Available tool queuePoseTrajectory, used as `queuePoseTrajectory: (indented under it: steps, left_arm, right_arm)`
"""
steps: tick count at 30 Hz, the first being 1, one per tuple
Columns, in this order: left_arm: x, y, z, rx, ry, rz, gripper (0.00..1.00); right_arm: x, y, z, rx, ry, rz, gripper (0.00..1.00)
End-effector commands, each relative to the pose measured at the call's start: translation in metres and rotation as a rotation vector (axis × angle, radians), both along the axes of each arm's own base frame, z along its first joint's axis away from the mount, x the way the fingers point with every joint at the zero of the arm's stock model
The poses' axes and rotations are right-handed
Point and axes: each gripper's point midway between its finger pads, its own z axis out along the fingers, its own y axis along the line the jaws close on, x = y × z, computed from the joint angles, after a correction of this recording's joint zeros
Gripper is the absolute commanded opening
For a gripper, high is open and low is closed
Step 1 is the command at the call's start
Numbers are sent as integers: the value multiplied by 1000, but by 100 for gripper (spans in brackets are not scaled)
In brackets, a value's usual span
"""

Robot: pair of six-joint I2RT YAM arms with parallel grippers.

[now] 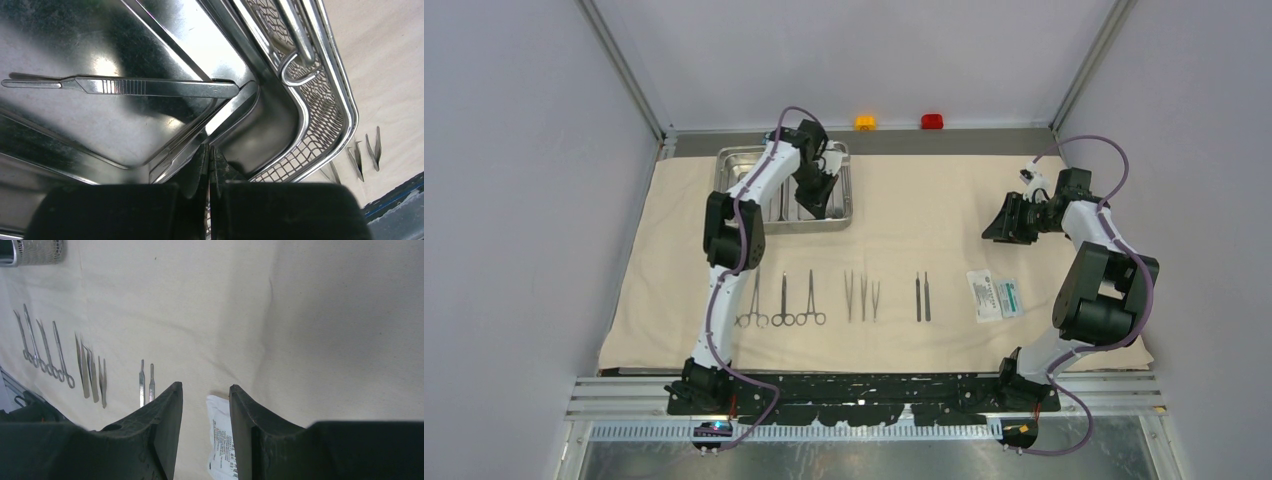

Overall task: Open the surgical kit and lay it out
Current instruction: Adjust the medical item in the container.

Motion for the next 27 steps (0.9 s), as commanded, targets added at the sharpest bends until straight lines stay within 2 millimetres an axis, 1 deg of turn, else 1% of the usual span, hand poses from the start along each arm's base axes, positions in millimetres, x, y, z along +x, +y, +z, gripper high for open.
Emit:
queuePoseTrajectory:
  steps: [1,14,17,27]
  left_arm:
    - [0,-2,-2,6,9,-26,0]
    - [9,-5,-22,41,5,-14,0]
    - [15,-6,-22,39,-20,-1,0]
    - [47,-7,-18,53,-154,60,2]
  right_arm:
    - [11,-5,13,-22,-48,6,45]
    - [11,-6,11,-26,-43,4,45]
    - [11,-6,10,-25,-39,4,45]
    - [11,-7,8,-24,-33,5,45]
